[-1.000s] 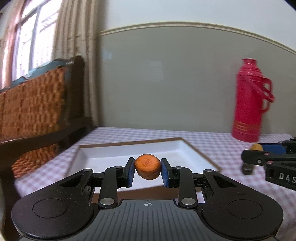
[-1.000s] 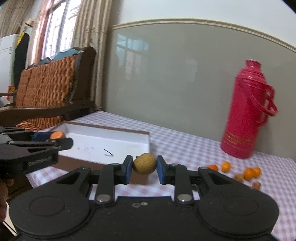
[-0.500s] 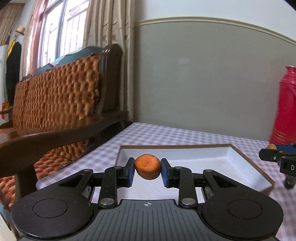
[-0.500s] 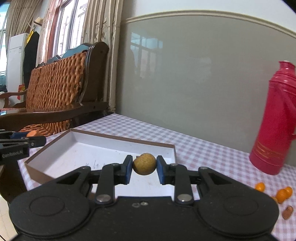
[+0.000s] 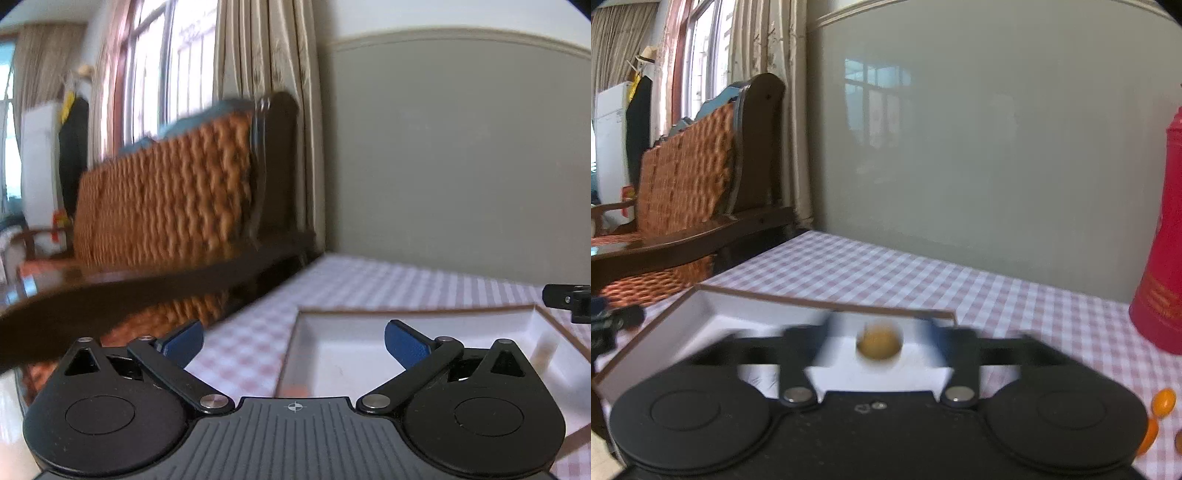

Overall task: Organize fruits
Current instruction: 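Carry both items over the white tray and open both tools to drop them, then withdraw both open tools from the tray back toward the fruits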

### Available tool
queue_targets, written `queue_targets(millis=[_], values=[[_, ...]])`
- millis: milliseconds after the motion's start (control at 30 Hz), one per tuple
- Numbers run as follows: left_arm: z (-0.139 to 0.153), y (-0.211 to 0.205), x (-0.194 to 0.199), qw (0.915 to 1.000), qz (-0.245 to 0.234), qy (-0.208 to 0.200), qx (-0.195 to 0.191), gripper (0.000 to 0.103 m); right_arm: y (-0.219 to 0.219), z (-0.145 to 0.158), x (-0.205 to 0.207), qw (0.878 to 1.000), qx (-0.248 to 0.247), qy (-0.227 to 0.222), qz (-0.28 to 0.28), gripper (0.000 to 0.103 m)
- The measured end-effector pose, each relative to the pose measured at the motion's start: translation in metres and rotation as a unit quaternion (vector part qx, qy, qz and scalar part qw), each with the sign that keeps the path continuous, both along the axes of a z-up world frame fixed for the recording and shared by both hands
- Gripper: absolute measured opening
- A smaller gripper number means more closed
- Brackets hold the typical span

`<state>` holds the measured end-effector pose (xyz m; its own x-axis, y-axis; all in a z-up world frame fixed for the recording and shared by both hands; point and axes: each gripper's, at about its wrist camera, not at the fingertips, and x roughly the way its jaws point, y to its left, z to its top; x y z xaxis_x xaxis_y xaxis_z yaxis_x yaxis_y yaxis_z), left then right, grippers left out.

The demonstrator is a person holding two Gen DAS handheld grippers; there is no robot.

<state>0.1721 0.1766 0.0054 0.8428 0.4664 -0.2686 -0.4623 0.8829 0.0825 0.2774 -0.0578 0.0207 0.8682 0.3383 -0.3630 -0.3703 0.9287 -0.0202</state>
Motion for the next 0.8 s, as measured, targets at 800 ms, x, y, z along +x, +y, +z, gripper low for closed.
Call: queue_targets(millis=[800], values=[[0.006,0.003,-0.010,0.9998,0.006,-0.015,-0.014,0.103,-0.005,0.002,-0.013,1.000,0.009,-0.010,-0.002,0.097]])
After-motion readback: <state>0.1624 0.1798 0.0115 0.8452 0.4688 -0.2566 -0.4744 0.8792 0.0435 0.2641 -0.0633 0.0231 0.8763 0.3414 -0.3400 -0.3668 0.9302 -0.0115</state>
